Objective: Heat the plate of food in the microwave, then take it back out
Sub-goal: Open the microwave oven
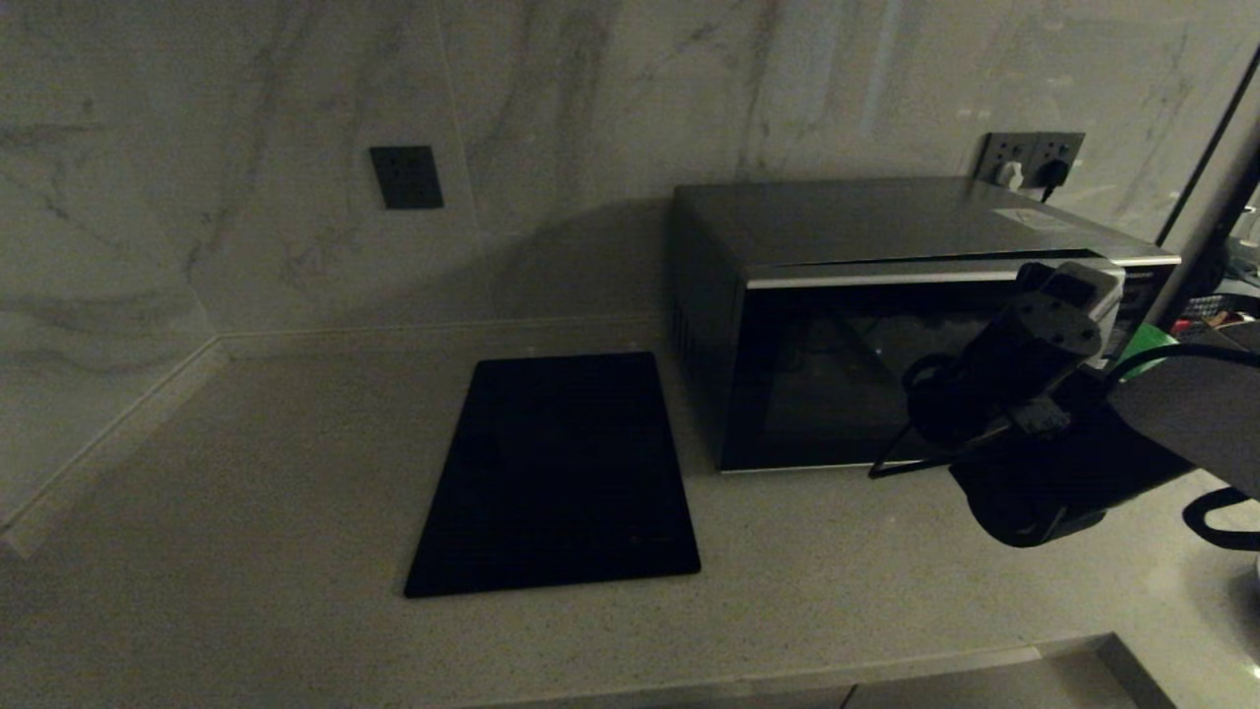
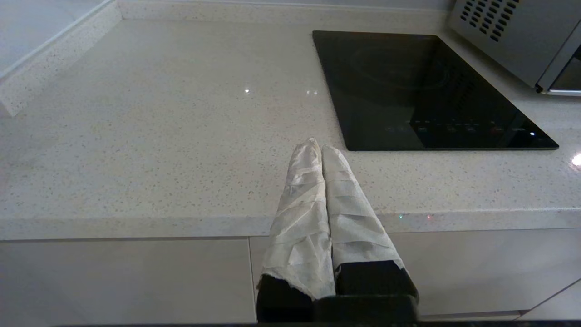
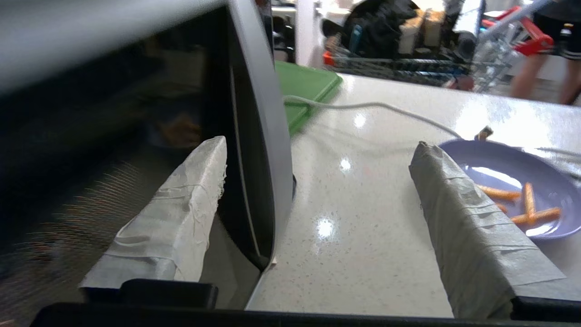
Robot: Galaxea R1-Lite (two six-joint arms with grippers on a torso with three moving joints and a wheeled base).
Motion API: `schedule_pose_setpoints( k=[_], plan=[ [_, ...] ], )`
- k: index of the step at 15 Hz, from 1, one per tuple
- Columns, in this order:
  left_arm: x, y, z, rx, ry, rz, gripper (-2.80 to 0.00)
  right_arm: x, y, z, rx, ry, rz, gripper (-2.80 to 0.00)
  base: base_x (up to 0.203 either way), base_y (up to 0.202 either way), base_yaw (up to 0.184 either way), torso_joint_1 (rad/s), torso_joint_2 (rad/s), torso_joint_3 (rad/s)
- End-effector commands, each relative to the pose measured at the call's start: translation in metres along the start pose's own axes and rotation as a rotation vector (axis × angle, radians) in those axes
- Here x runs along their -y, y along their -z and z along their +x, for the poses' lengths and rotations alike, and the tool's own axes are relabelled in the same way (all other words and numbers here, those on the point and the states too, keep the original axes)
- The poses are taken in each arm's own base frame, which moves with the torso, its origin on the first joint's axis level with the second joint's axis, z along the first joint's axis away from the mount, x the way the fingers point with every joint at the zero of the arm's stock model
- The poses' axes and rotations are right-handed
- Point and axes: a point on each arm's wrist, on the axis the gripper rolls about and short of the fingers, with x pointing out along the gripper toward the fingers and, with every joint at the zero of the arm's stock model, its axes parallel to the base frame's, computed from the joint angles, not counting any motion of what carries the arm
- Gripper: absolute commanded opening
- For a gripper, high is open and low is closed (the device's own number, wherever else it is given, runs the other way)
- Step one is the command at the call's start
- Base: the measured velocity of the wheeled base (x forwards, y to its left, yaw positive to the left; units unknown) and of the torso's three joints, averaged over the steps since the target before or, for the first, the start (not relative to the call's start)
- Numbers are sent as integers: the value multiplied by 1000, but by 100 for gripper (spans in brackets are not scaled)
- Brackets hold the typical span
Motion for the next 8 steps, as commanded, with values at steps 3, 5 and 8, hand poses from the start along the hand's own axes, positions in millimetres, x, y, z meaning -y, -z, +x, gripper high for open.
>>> schedule_pose_setpoints(
  k=[3, 5, 8],
  plan=[
    [0, 0, 0, -1, -1, -1, -280, 41, -78, -27, 6, -57, 78, 0, 0, 0, 0, 0, 0, 0],
    [0, 0, 0, -1, -1, -1, -280, 75, -96, -34, 7, -80, 23, 0, 0, 0, 0, 0, 0, 0],
    [0, 0, 0, -1, -1, -1, -280, 121, -101, -38, 14, -102, -106, -280, 0, 0, 0, 0, 0, 0]
  ],
)
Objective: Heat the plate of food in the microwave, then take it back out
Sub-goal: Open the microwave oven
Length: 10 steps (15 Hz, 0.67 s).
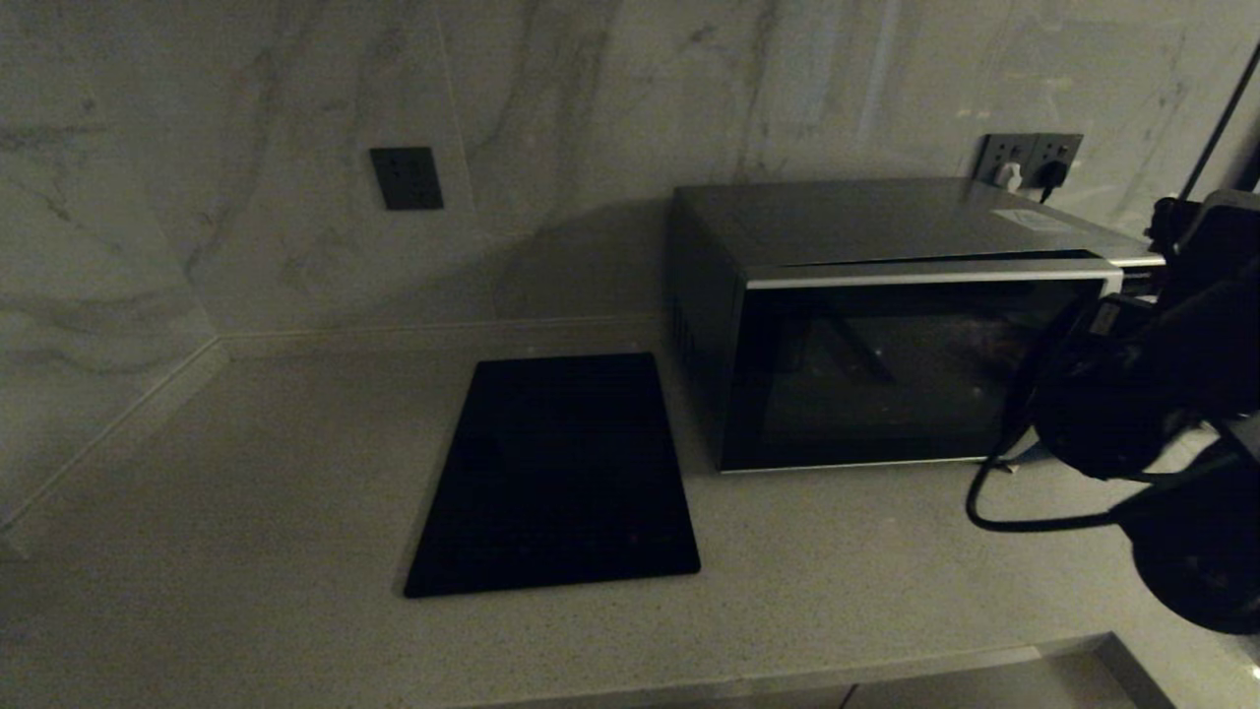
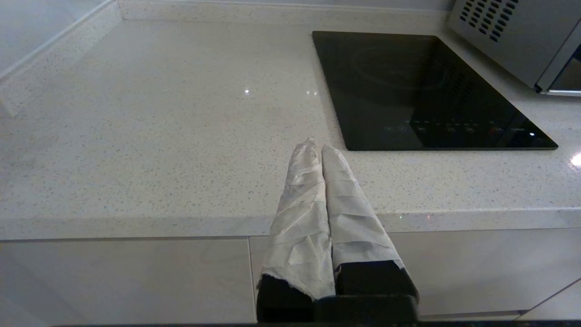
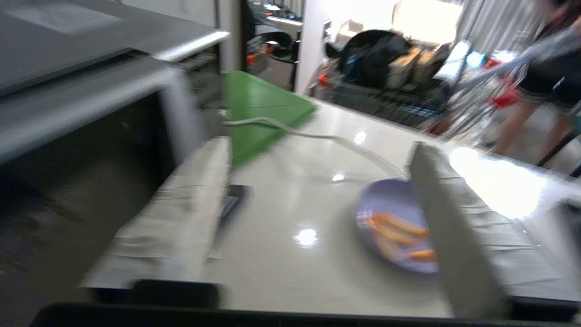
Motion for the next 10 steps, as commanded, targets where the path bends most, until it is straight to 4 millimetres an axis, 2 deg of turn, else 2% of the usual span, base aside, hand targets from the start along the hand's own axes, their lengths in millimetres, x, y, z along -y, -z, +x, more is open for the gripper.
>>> schedule_pose_setpoints(
  k=[1, 3, 7, 10],
  plan=[
    [0, 0, 0, -1, -1, -1, -280, 45, -19, -6, 11, -6, -4, -280, 0, 0, 0, 0, 0, 0],
    [0, 0, 0, -1, -1, -1, -280, 58, -28, -7, 26, -18, 5, -280, 0, 0, 0, 0, 0, 0],
    [0, 0, 0, -1, -1, -1, -280, 59, -27, -7, 22, -9, -36, -280, 0, 0, 0, 0, 0, 0],
    [0, 0, 0, 0, -1, -1, -280, 70, -52, -6, 35, 4, -98, -280, 0, 0, 0, 0, 0, 0]
  ],
)
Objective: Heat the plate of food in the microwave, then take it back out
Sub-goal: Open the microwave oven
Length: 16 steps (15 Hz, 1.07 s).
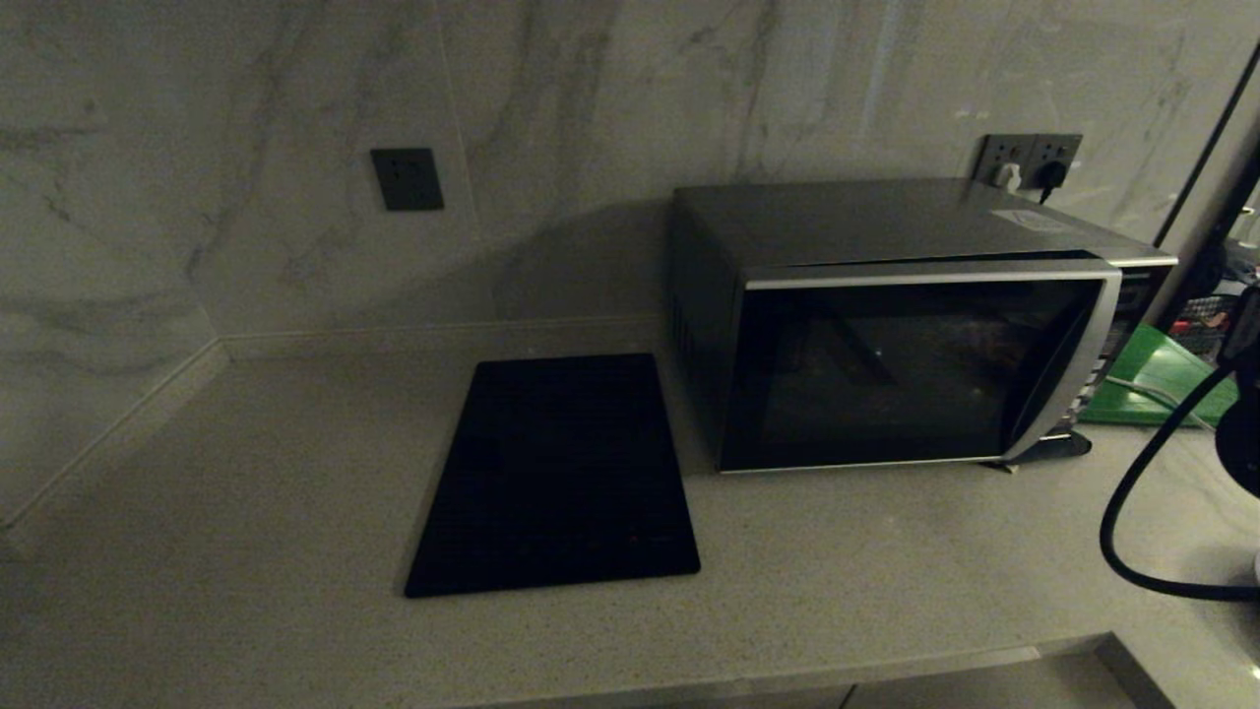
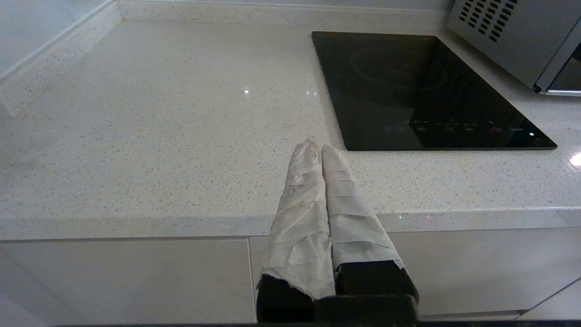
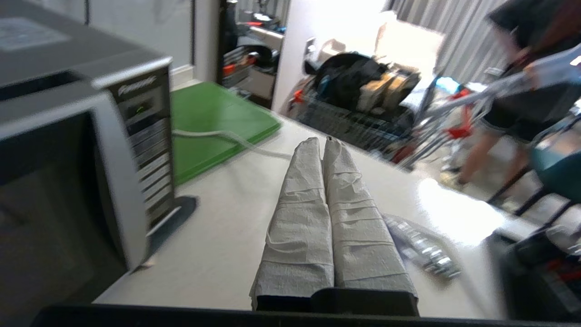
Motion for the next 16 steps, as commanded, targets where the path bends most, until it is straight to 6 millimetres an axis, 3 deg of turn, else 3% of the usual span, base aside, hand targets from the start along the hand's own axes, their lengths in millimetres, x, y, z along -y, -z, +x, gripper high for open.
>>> schedule_pose_setpoints(
  k=[1, 3, 5, 9, 14, 16],
  plan=[
    [0, 0, 0, -1, -1, -1, -280, 13, -23, 1, 7, 19, -3, -280, 0, 0, 0, 0, 0, 0],
    [0, 0, 0, -1, -1, -1, -280, 26, -45, 2, 17, 31, 34, -280, 0, 0, 0, 0, 0, 0],
    [0, 0, 0, -1, -1, -1, -280, 52, -70, 1, 25, 44, -15, -280, 0, 0, 0, 0, 0, 0],
    [0, 0, 0, -1, -1, -1, -280, 130, -113, -3, -13, 78, -283, -280, 0, 0, 0, 0, 0, 0],
    [0, 0, 0, -1, -1, -1, -280, 217, -191, -4, -113, 172, -468, -280, 0, 0, 0, 0, 0, 0],
    [0, 0, 0, -1, -1, -1, -280, 225, -210, -3, -140, 220, -503, -280, 0, 0, 0, 0, 0, 0]
  ],
)
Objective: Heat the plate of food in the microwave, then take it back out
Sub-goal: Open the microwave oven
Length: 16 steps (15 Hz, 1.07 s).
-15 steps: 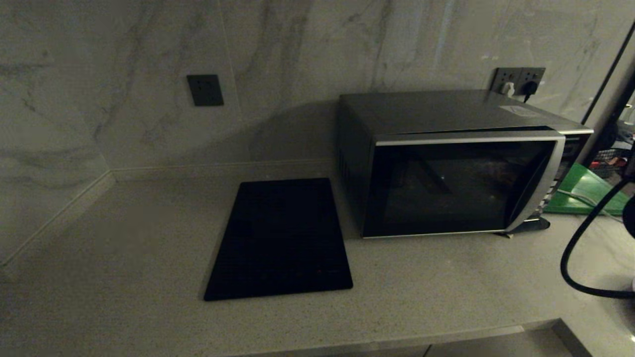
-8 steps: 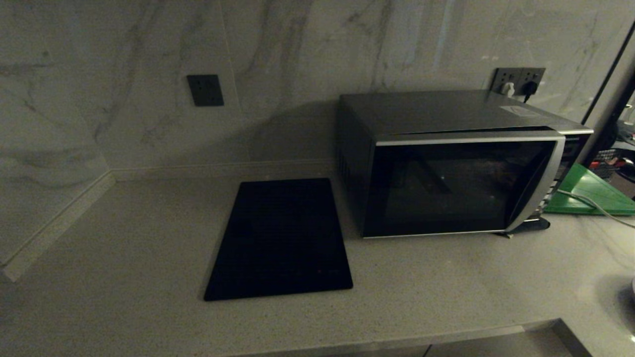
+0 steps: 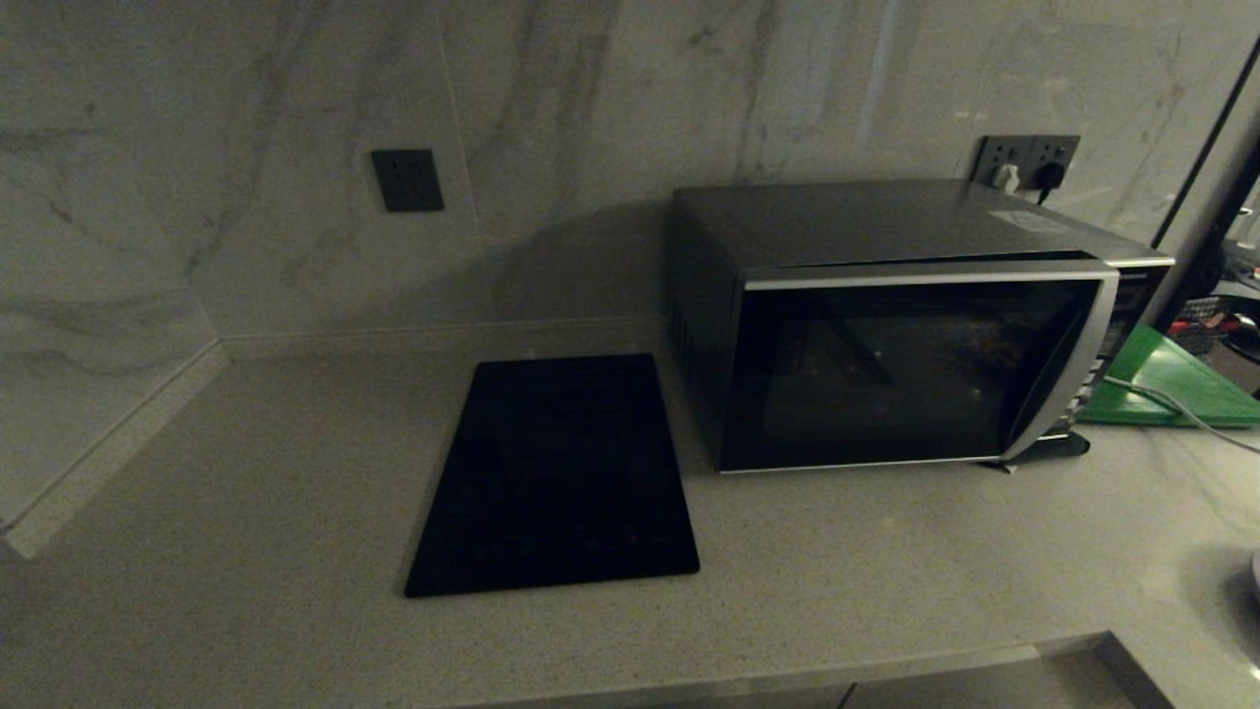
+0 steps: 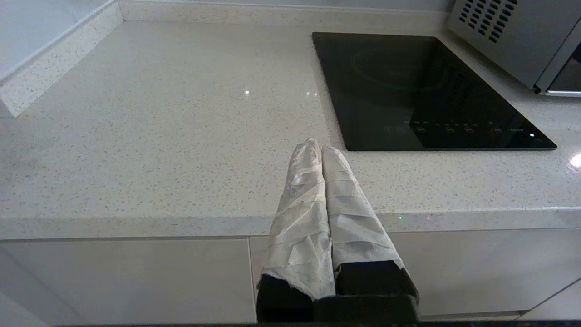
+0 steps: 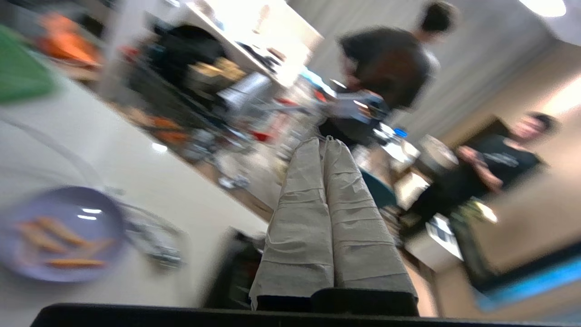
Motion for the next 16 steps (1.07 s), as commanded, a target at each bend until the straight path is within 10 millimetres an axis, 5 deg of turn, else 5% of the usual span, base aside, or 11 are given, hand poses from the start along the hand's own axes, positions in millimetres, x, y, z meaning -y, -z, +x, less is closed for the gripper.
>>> schedule_pose_setpoints(
  k=[1, 5, 10, 13, 16],
  plan=[
    [0, 0, 0, -1, -1, -1, -280, 9, -16, 2, -41, 45, -36, -280, 0, 0, 0, 0, 0, 0],
    [0, 0, 0, -1, -1, -1, -280, 5, -12, 3, -59, 78, 40, -280, 0, 0, 0, 0, 0, 0],
    [0, 0, 0, -1, -1, -1, -280, 105, -2, -8, -109, 122, -219, -280, 0, 0, 0, 0, 0, 0],
    [0, 0, 0, -1, -1, -1, -280, 94, -7, -9, -155, 150, -402, -280, 0, 0, 0, 0, 0, 0],
    [0, 0, 0, -1, -1, -1, -280, 90, -5, -9, -145, 167, -226, -280, 0, 0, 0, 0, 0, 0]
  ],
)
